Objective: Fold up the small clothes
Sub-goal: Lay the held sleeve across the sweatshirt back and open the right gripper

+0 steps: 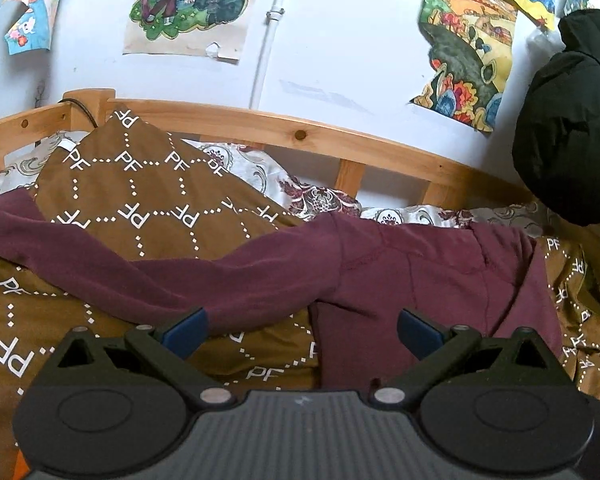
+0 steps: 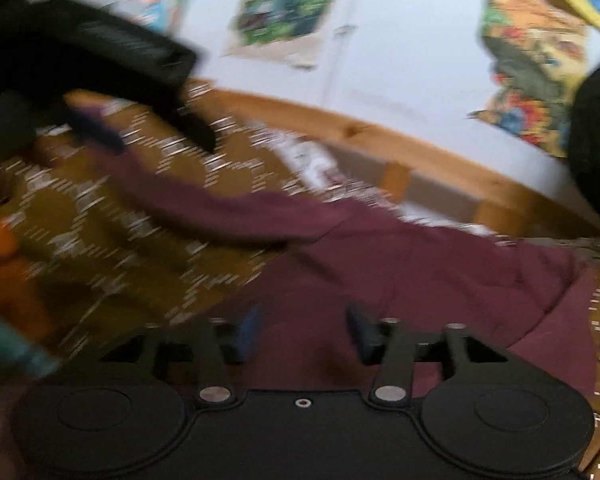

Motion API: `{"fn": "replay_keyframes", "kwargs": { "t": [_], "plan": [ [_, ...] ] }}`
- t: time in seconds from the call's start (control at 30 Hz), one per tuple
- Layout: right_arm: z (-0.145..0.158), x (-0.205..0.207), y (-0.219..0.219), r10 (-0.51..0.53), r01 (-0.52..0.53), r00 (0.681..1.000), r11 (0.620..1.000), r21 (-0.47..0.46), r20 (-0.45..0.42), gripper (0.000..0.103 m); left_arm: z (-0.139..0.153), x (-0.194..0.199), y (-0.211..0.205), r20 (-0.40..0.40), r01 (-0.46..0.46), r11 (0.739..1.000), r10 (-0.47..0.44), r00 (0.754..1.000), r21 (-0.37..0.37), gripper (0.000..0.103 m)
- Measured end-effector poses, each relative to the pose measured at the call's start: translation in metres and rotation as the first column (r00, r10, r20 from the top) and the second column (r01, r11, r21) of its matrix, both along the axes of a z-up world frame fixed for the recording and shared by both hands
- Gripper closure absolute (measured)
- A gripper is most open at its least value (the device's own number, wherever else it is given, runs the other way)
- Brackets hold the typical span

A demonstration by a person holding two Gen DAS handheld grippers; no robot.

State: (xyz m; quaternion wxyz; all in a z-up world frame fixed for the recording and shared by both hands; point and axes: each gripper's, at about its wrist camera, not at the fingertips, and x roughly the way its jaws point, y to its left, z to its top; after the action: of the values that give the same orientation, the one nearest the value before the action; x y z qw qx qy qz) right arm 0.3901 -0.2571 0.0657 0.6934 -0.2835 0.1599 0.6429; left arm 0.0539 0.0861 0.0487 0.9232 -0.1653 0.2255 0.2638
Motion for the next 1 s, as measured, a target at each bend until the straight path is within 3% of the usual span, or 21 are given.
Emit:
{"fn": "replay_keyframes", "kwargs": {
  "t": [0.07, 0.13, 0.4, 0.53, 0.6, 0.63, 0.67, 0.73, 0.87, 1.0],
  "plan": [
    [0.005, 0.004, -0.015, 0.049, -0.049, 0.998, 0.999, -0.017, -0.037, 0.027, -0.002, 0.004, -0.002, -0.012, 0.011, 1.000, -0.011, 1.000, -0.001, 0.001],
    [0.007, 0.010, -0.026, 0.031, -0.032, 0.998, 0.999, -0.010, -0.058, 0.022, -0.005, 0.009, -0.003, -0.021, 0.028, 1.000, -0.028, 0.999, -0.010, 0.001],
    [-0.001, 0.079, -0.008, -0.172, 0.173, 0.963, 0.985, -0.011, -0.210, 0.025, -0.013, 0.031, -0.014, -0.089, 0.052, 0.998, -0.055, 0.994, -0.032, 0.001],
    [-0.012, 0.094, 0.029, -0.098, 0.079, 0.970, 0.992, -0.095, -0.224, 0.029, -0.019, 0.030, -0.019, -0.136, 0.047, 0.998, -0.051, 0.989, -0.036, 0.001],
    [-0.021, 0.092, 0.047, -0.056, 0.024, 0.975, 0.988, -0.150, -0.217, 0.038, -0.021, 0.027, -0.020, -0.160, 0.051, 0.998, -0.056, 0.986, -0.039, 0.001],
    [-0.024, 0.090, 0.052, -0.042, 0.007, 0.978, 0.986, -0.169, -0.205, 0.055, -0.021, 0.026, -0.021, -0.167, 0.048, 0.998, -0.053, 0.985, -0.034, 0.001],
    [-0.028, 0.087, 0.055, -0.031, -0.006, 0.980, 0.982, -0.188, -0.196, 0.079, -0.021, 0.024, -0.021, -0.169, 0.044, 0.999, -0.048, 0.985, -0.028, 0.001],
    [-0.030, 0.083, 0.050, 0.000, -0.039, 0.982, 0.978, -0.203, -0.187, 0.097, -0.020, 0.022, -0.021, -0.164, 0.033, 0.999, -0.037, 0.986, -0.027, 0.001],
    [-0.015, 0.070, 0.022, 0.077, -0.094, 0.991, 0.982, -0.164, -0.112, 0.102, -0.019, 0.024, -0.018, -0.145, 0.021, 0.999, -0.027, 0.989, -0.045, 0.001],
    [0.009, 0.058, -0.010, 0.135, -0.156, 0.983, 0.973, -0.172, -0.127, 0.102, -0.019, 0.028, -0.021, -0.123, 0.040, 0.998, -0.045, 0.991, -0.047, 0.001]
  ]
}}
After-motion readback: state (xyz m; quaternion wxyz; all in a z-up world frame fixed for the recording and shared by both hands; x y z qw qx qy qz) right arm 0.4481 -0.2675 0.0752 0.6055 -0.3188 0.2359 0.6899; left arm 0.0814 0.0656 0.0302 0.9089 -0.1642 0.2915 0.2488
